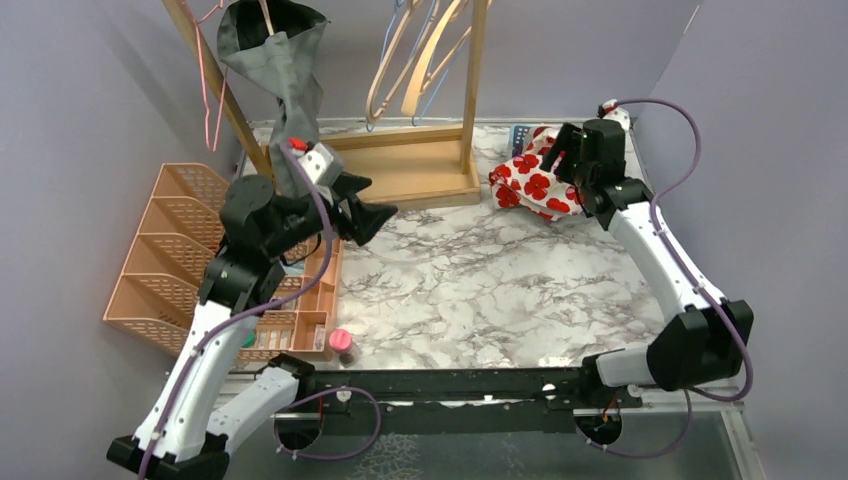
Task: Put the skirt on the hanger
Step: Pick up the skirt from the bin.
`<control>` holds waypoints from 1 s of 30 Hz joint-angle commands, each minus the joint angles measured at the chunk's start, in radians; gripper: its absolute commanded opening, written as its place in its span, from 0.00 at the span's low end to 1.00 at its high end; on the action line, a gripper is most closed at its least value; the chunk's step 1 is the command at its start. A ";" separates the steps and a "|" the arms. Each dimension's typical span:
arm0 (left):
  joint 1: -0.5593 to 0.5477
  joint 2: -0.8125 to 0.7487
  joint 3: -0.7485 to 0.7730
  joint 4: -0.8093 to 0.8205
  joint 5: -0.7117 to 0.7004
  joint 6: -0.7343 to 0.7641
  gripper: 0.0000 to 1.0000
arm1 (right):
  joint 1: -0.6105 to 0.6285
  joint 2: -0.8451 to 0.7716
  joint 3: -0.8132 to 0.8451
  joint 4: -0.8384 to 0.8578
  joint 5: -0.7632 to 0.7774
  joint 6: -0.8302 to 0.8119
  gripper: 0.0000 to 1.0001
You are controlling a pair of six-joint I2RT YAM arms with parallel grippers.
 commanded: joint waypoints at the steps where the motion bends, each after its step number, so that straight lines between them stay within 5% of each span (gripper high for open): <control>1: -0.050 -0.102 -0.132 0.179 0.073 0.056 0.78 | -0.109 0.109 0.071 -0.048 -0.061 0.011 0.76; 10: -0.093 -0.091 -0.269 0.181 0.102 0.112 0.98 | -0.178 0.433 0.278 -0.090 -0.095 -0.116 0.73; 13: -0.094 -0.062 -0.281 0.192 0.120 0.110 0.99 | -0.178 0.482 0.339 -0.168 -0.036 -0.103 0.54; 17: -0.094 -0.030 -0.289 0.207 0.123 0.094 0.97 | -0.178 0.414 0.306 -0.171 -0.035 -0.113 0.12; 19: -0.094 -0.012 -0.292 0.223 0.116 0.073 0.95 | -0.178 0.356 0.289 -0.158 -0.091 -0.119 0.01; 30: -0.094 0.004 -0.333 0.318 -0.003 -0.021 0.99 | -0.178 0.108 0.401 -0.070 -0.436 -0.097 0.01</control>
